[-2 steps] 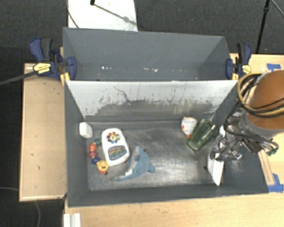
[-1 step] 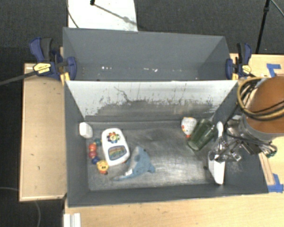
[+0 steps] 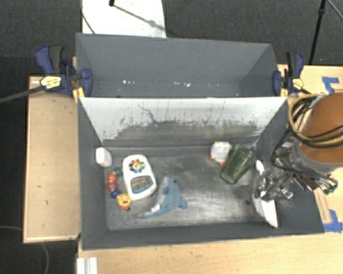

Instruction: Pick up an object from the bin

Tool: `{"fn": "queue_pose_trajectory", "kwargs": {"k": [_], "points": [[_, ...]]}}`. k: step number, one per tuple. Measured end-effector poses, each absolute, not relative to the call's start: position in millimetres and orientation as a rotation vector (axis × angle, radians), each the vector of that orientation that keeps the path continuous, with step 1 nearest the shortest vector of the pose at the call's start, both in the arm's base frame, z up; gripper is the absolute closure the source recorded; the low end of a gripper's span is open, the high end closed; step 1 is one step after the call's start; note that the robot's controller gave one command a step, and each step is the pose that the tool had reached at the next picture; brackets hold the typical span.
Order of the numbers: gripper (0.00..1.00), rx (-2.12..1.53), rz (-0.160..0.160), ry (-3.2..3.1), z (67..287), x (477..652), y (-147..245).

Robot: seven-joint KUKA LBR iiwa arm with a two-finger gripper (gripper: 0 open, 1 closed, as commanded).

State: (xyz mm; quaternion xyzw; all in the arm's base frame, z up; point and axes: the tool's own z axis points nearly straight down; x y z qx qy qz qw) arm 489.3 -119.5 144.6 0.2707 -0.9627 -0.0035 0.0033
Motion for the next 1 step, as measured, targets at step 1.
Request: {"fn": "queue_pose_trajectory", "kwargs": {"k": [1], "points": [[1.00,0.840,-0.001,-3.029,202.4,505.9,-123.0]]}}
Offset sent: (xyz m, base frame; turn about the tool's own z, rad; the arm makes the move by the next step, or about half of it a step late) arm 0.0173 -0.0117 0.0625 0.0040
